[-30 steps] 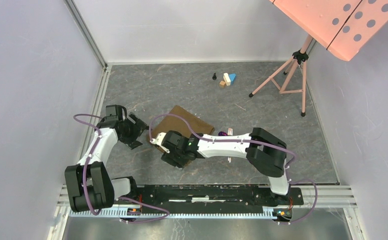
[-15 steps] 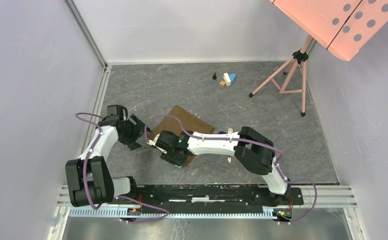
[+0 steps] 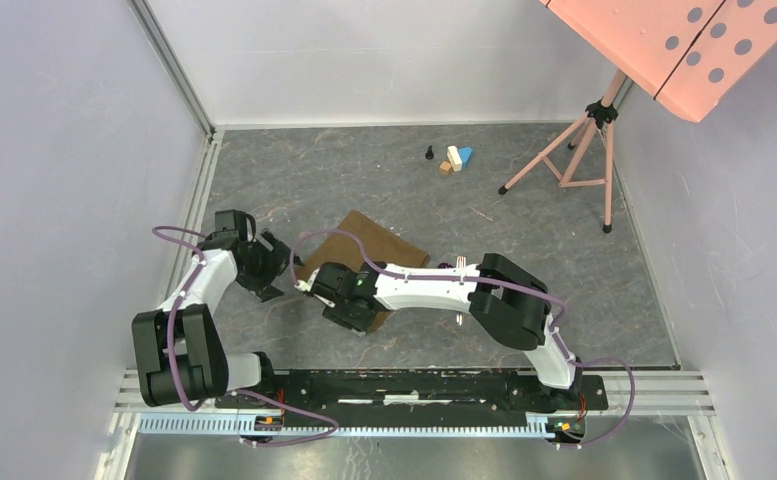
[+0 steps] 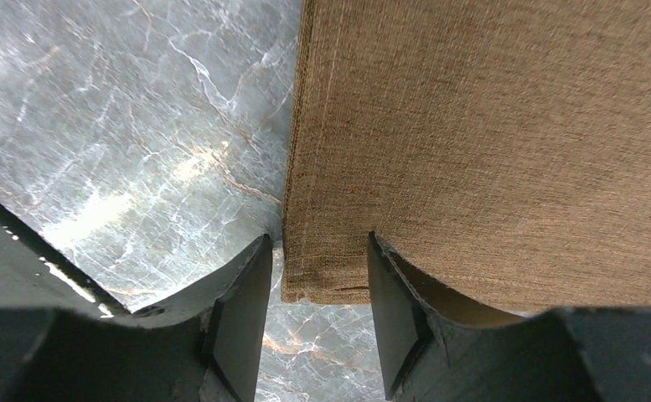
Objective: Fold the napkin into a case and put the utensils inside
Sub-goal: Pick up the lower triangle-folded napkin from the center of the board.
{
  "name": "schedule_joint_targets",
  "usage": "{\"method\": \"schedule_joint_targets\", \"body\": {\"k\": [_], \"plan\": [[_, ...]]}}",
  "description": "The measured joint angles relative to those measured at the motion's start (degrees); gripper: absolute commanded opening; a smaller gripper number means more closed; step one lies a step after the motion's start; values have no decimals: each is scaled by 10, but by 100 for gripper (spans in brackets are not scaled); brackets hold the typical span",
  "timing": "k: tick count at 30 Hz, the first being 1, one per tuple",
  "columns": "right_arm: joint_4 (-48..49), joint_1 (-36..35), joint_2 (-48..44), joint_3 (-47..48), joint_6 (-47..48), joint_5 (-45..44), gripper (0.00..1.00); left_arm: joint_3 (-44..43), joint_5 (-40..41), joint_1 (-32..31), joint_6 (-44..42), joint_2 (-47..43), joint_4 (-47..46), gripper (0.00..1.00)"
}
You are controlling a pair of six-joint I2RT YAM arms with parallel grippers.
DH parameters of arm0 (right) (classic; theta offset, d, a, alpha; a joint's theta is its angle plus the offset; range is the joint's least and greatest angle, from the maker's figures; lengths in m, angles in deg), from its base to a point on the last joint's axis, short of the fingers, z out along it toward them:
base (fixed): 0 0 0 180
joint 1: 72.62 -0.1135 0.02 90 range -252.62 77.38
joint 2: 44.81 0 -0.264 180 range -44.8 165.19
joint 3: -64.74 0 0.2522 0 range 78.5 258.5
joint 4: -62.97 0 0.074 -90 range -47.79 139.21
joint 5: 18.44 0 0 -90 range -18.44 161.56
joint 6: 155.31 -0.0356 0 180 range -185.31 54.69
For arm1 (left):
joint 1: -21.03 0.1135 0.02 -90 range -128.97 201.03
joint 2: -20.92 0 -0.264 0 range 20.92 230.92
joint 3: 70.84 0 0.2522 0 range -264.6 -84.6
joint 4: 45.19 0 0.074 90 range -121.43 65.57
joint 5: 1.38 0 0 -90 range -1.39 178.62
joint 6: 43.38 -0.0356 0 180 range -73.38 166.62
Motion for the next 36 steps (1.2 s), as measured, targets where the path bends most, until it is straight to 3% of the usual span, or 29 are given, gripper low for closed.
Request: {"method": "schedule_joint_targets", "body": {"k": [8, 15, 17, 25, 36], "plan": [[20, 0, -4, -23, -2, 4, 49, -1, 0, 1, 0, 1, 0, 91], [59, -1, -10, -42, -5, -3, 8, -4, 0, 1, -5, 1, 0, 92], [76, 0, -16, -53, -5, -7, 0, -4, 0, 1, -6, 1, 0, 92], [158, 8, -59, -125, -7, 2, 0, 1, -19, 1, -6, -9, 0, 92], [367, 123, -203, -329, -99, 166, 0, 88, -92, -18, 20, -82, -44, 83]]}}
